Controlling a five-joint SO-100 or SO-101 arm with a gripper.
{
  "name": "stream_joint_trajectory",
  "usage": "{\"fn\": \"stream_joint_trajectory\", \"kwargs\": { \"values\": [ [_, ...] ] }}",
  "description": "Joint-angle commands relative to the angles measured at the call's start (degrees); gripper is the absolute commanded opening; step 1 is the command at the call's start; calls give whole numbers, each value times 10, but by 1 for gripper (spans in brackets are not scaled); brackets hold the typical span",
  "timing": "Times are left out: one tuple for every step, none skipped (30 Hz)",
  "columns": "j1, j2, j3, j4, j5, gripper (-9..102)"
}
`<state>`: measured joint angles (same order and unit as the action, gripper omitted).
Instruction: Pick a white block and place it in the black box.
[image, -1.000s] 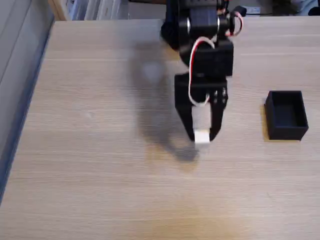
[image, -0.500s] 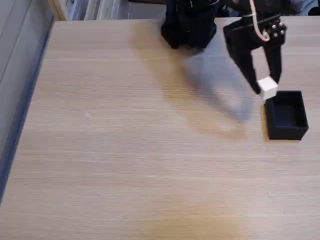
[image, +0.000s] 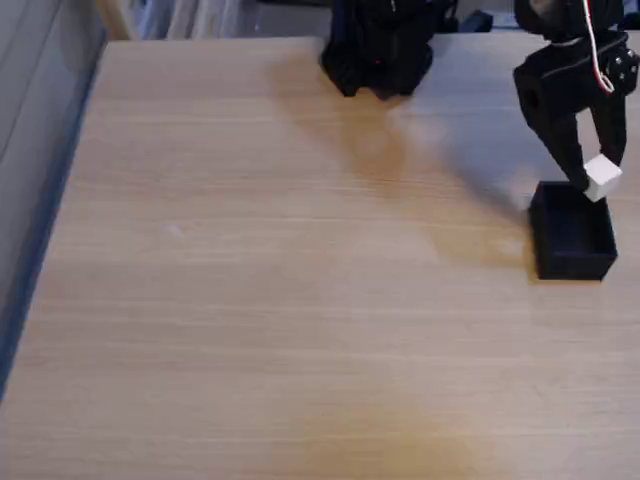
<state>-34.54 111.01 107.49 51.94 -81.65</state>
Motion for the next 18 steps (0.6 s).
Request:
{"fn": "stream_joint_trajectory", "kwargs": {
  "values": [
    [0, -27, -44, -10, 0, 0],
    [1, -37, -50, -10, -1, 1],
    [1, -46, -54, -10, -2, 1],
    [2, -53, -59, -10, -3, 1],
    [2, -58, -62, -10, -3, 2],
    [4, -62, -65, -10, -2, 3],
    [5, -63, -65, -10, -1, 4],
    [8, -64, -63, -10, 0, 5],
    [11, -64, -59, -10, 3, 7],
    [14, -64, -56, -7, 4, 9],
    [18, -64, -55, -1, 8, 12],
    [20, -63, -54, 6, 8, 14],
    [23, -62, -54, 15, 5, 15],
    [25, -62, -54, 24, 1, 17],
    [26, -62, -53, 28, -2, 18],
    [28, -62, -53, 28, -4, 18],
    [30, -63, -53, 28, -6, 18],
    [32, -63, -53, 28, -8, 18]
  ]
}}
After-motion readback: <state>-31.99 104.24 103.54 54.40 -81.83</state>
